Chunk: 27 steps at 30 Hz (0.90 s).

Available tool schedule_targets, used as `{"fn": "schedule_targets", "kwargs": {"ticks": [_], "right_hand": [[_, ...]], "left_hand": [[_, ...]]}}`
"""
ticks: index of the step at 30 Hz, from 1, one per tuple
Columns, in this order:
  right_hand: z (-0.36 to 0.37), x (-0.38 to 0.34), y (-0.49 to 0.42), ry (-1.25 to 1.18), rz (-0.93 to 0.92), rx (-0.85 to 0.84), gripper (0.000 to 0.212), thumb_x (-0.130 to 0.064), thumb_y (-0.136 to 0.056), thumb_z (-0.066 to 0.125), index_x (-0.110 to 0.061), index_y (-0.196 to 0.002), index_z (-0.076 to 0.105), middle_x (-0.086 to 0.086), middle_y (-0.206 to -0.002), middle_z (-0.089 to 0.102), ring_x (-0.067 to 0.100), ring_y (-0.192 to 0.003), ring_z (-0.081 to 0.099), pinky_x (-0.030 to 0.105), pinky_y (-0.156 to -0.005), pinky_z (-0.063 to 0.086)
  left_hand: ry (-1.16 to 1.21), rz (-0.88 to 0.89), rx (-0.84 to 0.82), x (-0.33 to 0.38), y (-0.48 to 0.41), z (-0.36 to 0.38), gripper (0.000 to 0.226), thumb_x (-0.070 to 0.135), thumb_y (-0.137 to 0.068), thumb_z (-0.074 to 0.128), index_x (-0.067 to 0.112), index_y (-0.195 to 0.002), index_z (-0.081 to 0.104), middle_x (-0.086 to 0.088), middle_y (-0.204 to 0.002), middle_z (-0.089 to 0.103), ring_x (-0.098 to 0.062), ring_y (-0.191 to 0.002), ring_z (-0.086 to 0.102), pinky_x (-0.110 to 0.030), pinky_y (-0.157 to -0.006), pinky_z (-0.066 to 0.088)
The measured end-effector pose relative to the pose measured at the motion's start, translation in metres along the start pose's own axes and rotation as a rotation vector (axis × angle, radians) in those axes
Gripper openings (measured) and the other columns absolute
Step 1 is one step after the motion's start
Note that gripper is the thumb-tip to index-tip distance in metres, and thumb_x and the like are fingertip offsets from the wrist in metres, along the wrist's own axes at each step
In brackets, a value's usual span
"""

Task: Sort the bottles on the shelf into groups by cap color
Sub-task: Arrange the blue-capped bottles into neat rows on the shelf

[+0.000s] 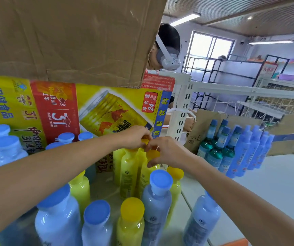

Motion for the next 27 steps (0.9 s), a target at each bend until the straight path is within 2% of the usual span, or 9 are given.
{"fn": "schedule_targets", "kwargs": {"ticks": [2,6,12,16,18,20,22,24,27], "right_hand": [[-0.001,0.003,0.002,-0.063,0.021,0.016,0.047,-0.033,-0.067,0.080,-0.020,-0.108,0.062,-0.002,-0.093,0.054,0.012,-0.084,0.049,0.025,-0.072,0.038],[-0.003,0.011,0.008,-0.174,0.061,0.022,0.036,-0.031,-0.073,0.076,-0.022,-0.105,0.062,0.005,-0.105,0.062,0.020,-0.094,0.058,0.034,-0.082,0.049],[-0.012,0.015,0.026,-0.215,0.057,0.065,0.030,-0.033,-0.083,0.066,-0.022,-0.111,0.061,-0.003,-0.109,0.061,0.013,-0.096,0.056,0.028,-0.086,0.047],[-0.029,0.023,0.049,-0.162,0.081,0.161,0.027,-0.037,-0.085,0.062,-0.027,-0.109,0.060,-0.008,-0.105,0.059,0.011,-0.095,0.056,0.032,-0.089,0.047],[-0.035,0.026,0.062,-0.166,0.092,0.211,0.026,-0.037,-0.084,0.062,-0.027,-0.109,0.060,-0.014,-0.095,0.058,0.010,-0.091,0.057,0.034,-0.088,0.048],[-0.037,0.029,0.076,-0.164,0.105,0.239,0.027,-0.036,-0.085,0.062,-0.026,-0.110,0.060,-0.014,-0.088,0.057,0.011,-0.088,0.058,0.035,-0.088,0.048],[-0.037,0.032,0.091,-0.167,0.126,0.253,0.029,-0.036,-0.084,0.063,-0.024,-0.111,0.061,-0.009,-0.094,0.061,0.013,-0.092,0.060,0.037,-0.090,0.048],[-0.034,0.032,0.106,-0.165,0.146,0.248,0.030,-0.036,-0.084,0.063,-0.023,-0.111,0.061,-0.004,-0.101,0.065,0.015,-0.094,0.061,0.036,-0.089,0.048],[-0.028,0.031,0.129,-0.124,0.168,0.234,0.032,-0.037,-0.084,0.062,-0.023,-0.113,0.062,-0.005,-0.104,0.064,0.011,-0.094,0.057,0.028,-0.086,0.046]], "left_hand": [[-0.023,0.006,-0.015,0.001,0.001,-0.001,0.022,0.016,-0.084,0.065,0.013,-0.106,0.064,-0.006,-0.108,0.058,-0.024,-0.104,0.054,-0.026,-0.076,0.037],[-0.066,-0.014,-0.053,-0.002,0.004,0.001,0.036,0.019,-0.090,0.057,0.018,-0.126,0.054,-0.008,-0.128,0.049,-0.022,-0.118,0.047,-0.025,-0.087,0.034],[-0.054,-0.034,-0.052,-0.003,0.018,-0.010,0.037,0.023,-0.093,0.051,0.020,-0.130,0.049,-0.006,-0.135,0.044,-0.019,-0.123,0.043,-0.028,-0.094,0.035],[-0.013,0.029,0.055,0.016,0.038,-0.029,0.035,0.023,-0.093,0.052,0.016,-0.128,0.052,-0.003,-0.132,0.049,-0.015,-0.118,0.046,-0.020,-0.088,0.032],[0.000,0.075,0.094,0.029,0.049,-0.034,0.034,0.024,-0.092,0.052,0.017,-0.126,0.054,0.001,-0.129,0.051,-0.009,-0.112,0.047,-0.016,-0.085,0.031],[0.022,0.123,0.120,0.042,0.060,-0.034,0.032,0.025,-0.092,0.053,0.019,-0.123,0.055,0.005,-0.119,0.054,-0.004,-0.103,0.046,-0.015,-0.080,0.032],[0.064,0.163,0.108,0.055,0.072,-0.030,0.030,0.026,-0.090,0.054,0.019,-0.119,0.058,0.017,-0.103,0.054,0.000,-0.095,0.048,-0.013,-0.075,0.035],[0.121,0.181,0.055,0.066,0.082,-0.023,0.028,0.028,-0.089,0.056,0.023,-0.116,0.059,0.029,-0.094,0.049,0.009,-0.091,0.049,-0.010,-0.080,0.038],[0.144,0.213,-0.044,0.077,0.093,-0.008,0.027,0.035,-0.086,0.058,0.029,-0.112,0.059,0.028,-0.099,0.052,0.008,-0.097,0.052,-0.020,-0.089,0.044]]}}
Point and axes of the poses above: each hand's wrist, its own y-axis away from the middle knuckle, its own z-axis out of the palm, x = y × z, the point moved 5 cm from there along -y, towards the middle knuckle
